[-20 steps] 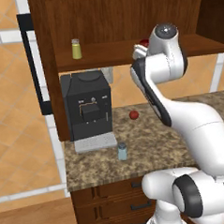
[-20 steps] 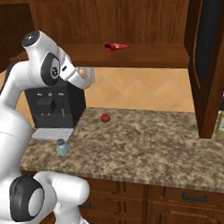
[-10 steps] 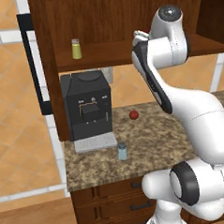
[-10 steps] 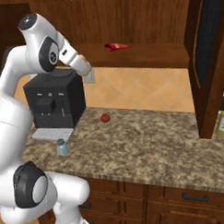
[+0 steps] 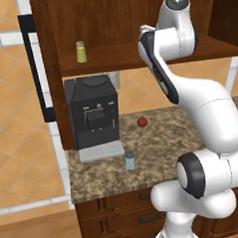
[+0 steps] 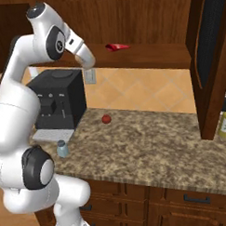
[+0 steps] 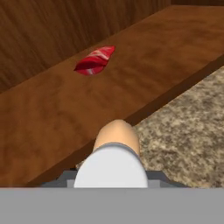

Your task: Put the shaker and condiment bottle from the counter next to their counterparts in the cabinet.

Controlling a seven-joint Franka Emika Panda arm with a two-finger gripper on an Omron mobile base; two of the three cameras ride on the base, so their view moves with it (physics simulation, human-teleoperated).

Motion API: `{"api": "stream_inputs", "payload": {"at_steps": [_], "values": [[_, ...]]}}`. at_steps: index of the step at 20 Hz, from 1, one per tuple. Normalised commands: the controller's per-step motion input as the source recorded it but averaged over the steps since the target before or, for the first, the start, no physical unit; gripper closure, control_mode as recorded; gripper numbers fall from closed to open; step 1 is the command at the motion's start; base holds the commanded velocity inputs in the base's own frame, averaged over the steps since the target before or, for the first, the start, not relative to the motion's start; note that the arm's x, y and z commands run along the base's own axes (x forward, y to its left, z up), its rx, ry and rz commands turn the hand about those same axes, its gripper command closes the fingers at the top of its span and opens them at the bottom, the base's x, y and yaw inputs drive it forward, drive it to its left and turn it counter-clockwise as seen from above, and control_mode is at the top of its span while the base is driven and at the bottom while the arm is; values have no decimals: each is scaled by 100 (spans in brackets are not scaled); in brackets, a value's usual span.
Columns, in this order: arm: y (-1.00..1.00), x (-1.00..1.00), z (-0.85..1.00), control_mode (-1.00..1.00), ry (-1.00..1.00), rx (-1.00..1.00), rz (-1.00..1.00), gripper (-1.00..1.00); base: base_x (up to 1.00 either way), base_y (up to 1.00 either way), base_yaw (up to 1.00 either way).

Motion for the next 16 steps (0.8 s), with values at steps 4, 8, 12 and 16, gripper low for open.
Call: {"api": "stream_inputs", "payload": {"at_steps": [4, 8, 12, 16], "values": [[-20, 51, 18, -100, 5, 0, 4, 100, 0, 0, 0], [-18, 44, 2, -100, 2, 0, 3, 100, 0, 0, 0], [-10, 30, 0, -100, 1, 0, 0, 100, 0, 0, 0], [-9, 31, -6, -100, 0, 0, 0, 100, 0, 0, 0]]}}
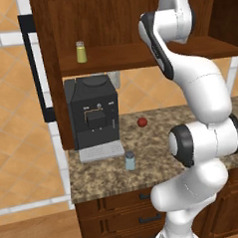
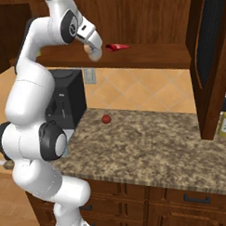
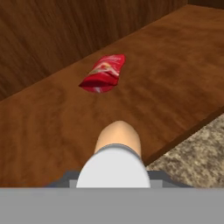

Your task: Put the shaker and condiment bottle from the counter next to their counterparts in the cabinet.

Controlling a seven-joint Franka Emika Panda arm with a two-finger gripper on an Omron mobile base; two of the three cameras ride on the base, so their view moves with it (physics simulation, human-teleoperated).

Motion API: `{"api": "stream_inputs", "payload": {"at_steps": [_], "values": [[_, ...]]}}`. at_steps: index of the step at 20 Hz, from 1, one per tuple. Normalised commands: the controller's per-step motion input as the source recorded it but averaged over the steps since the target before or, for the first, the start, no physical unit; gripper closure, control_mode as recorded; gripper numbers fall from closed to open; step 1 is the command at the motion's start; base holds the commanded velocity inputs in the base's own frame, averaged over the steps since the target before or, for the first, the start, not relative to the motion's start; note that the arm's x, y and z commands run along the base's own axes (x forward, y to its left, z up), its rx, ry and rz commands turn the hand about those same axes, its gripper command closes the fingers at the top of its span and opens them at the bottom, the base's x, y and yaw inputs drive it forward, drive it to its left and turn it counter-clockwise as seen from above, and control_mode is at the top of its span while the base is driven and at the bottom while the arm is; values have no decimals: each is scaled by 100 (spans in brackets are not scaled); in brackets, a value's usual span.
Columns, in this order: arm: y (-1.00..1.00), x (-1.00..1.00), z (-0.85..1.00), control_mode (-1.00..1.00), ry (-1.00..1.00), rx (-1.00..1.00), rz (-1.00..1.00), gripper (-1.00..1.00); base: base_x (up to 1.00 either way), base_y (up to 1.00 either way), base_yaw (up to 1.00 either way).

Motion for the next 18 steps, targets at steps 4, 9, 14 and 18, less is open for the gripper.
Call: {"api": "stream_inputs", "payload": {"at_steps": [4, 9, 14, 18], "values": [[-10, 32, -19, -100, 0, 0, 0, 100, 0, 0, 0], [-7, 40, -6, -100, 0, 0, 0, 100, 0, 0, 0], [-8, 38, -13, -100, 0, 0, 1, 100, 0, 0, 0], [-10, 35, -17, -100, 0, 0, 1, 100, 0, 0, 0]]}}
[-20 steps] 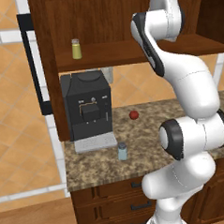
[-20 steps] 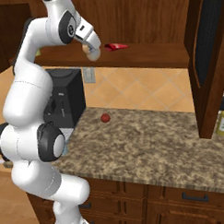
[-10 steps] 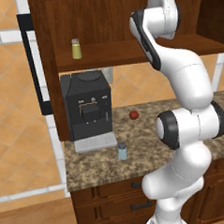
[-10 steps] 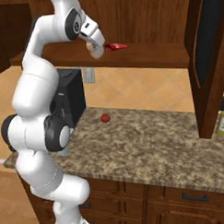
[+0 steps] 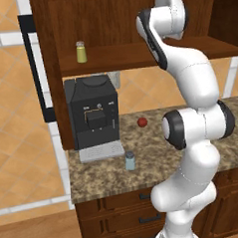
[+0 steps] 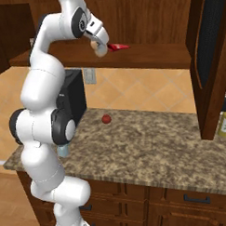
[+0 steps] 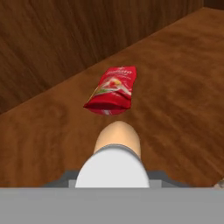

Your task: Put the shaker and condiment bottle from the counter next to their counterparts in the cabinet.

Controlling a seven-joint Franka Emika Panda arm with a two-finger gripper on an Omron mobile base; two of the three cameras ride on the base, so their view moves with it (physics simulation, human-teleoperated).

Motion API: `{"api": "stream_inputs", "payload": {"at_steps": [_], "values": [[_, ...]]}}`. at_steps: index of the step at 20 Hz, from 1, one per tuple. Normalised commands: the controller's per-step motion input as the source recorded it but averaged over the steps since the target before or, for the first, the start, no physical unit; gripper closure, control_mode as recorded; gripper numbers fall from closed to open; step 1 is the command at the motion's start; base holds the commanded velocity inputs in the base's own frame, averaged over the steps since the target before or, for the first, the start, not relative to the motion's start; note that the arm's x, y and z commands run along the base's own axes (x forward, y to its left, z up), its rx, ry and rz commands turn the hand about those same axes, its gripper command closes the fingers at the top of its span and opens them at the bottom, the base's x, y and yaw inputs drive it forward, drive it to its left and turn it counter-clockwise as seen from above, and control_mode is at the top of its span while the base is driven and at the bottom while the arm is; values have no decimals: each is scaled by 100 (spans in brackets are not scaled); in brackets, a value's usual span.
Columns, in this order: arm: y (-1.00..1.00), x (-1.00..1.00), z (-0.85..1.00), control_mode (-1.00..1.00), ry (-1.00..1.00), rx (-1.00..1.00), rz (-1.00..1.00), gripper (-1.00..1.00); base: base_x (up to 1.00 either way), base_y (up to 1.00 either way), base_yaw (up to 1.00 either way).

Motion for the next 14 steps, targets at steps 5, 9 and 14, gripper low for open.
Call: {"api": "stream_inputs", "payload": {"at_steps": [5, 9, 14], "values": [[-13, 30, -32, -100, 0, 0, 2, 100, 0, 0, 0], [-11, 37, -47, -100, 5, 1, 3, 100, 0, 0, 0], [-5, 39, -44, -100, 1, 0, 4, 100, 0, 0, 0]]}}
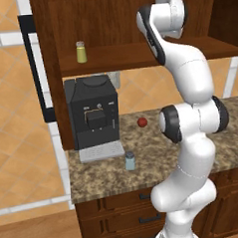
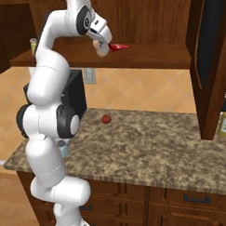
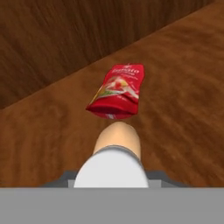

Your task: Put the shaker and condiment bottle from the counter next to their counterparts in the cabinet.

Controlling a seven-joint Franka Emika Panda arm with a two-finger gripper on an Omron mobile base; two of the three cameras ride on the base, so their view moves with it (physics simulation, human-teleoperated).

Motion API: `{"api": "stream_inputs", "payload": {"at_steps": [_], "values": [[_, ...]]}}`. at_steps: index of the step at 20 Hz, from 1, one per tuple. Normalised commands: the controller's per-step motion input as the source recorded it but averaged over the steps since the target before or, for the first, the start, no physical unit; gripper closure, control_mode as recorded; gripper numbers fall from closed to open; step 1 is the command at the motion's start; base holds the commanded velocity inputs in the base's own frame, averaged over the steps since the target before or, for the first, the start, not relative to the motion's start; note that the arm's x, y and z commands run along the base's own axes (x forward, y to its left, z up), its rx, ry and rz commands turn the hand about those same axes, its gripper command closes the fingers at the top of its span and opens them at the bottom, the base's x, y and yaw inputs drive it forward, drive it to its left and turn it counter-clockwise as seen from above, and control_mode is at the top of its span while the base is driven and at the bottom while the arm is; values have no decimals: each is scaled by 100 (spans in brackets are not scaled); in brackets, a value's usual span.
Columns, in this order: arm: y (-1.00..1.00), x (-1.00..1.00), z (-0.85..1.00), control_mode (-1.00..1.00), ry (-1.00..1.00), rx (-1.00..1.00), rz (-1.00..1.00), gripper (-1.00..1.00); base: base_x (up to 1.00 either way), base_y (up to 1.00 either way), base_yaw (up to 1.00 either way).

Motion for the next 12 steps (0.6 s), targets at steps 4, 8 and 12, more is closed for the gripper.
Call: {"api": "stream_inputs", "payload": {"at_steps": [4, 8, 12], "values": [[-2, 10, -51, -100, 0, 1, 1, 100, 0, 0, 0], [0, 0, -62, -100, 0, 1, 0, -100, 0, 0, 0], [-5, 12, -59, -100, 1, 1, 0, -100, 0, 0, 0]]}}
